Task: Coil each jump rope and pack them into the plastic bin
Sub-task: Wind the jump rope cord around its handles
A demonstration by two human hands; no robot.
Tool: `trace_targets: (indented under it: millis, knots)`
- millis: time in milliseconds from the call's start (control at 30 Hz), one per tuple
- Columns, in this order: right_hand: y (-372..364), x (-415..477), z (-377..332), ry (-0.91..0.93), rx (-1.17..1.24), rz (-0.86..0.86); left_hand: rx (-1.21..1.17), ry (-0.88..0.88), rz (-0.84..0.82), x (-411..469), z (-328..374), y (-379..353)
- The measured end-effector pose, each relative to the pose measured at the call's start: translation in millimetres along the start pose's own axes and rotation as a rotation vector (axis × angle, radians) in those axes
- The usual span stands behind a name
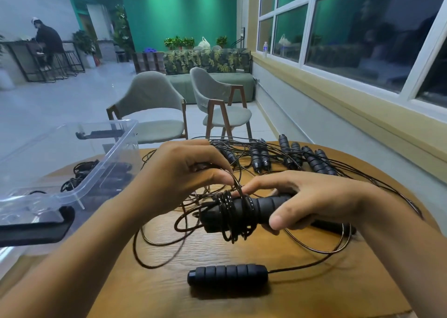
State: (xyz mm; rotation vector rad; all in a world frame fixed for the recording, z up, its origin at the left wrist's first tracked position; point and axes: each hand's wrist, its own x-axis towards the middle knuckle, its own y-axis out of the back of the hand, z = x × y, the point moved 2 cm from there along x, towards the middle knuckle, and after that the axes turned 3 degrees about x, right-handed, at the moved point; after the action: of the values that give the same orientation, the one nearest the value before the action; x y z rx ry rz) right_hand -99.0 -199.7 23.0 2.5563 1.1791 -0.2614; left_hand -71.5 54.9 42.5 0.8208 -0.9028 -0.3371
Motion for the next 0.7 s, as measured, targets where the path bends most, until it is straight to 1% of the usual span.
trace_targets:
  millis: [67, 133, 200, 233, 267, 333, 367, 400, 467, 500, 567, 700]
  knots:
    - [-0.1, -0.8, 2.2, 0.056, 0.101, -0.089, -0.017, -0.023, 0.033, 0.6, 1.6, -1.2]
    - [0.3, -1.1, 4.0, 0.123, 0.168, -0.171, -0.037, -0.002, 0.044, 3.0, -6.9, -4.2]
    - [-0.2, -0.4, 4.2, 0.198, 0.238, -0.215, -0.093, 0.026, -0.114, 3.1, -13.6, -11.8]
    - [-0.6, 0.2, 4.0, 0.246, 0.287, -0.227, -0.123, -0.014, -0.204, -0.7, -22.3, -25.1]
    - [-0.5, 1.1, 3.2, 0.297, 0.344, -0.243, -0.174, -0.014, -0.224, -4.2, -25.8, -33.1]
    - [1.0, 2.7, 1.7, 0.4, 0.428, -0.248, -0.021, 0.128, -0.075, -8.7, -24.4, -31.1]
    - [2.0, 3.3, 1.1, 0.44, 0.449, -0.225, 0.005, 0.167, -0.008, -10.0, -19.1, -31.7]
    - [3.3, 3.5, 0.7, 0.467, 0.47, -0.193, 0.032, 0.142, 0.018, -8.6, -8.4, -32.5]
    - [6.3, 2.6, 1.1, 0.494, 0.527, -0.116, 0.034, 0.075, -0.02, -7.3, 4.1, -36.2]
    - [8.0, 2.1, 2.1, 0.506, 0.556, -0.065, 0.015, 0.096, -0.054, -6.7, 5.8, -38.1]
    - [10.2, 2.0, 3.5, 0.526, 0.574, 0.08, 0.032, 0.161, -0.072, -1.6, 1.2, -40.3]
    - [14.1, 6.7, 1.2, 0.517, 0.493, 0.388, 0.054, 0.186, -0.134, -4.9, 3.0, -41.6]
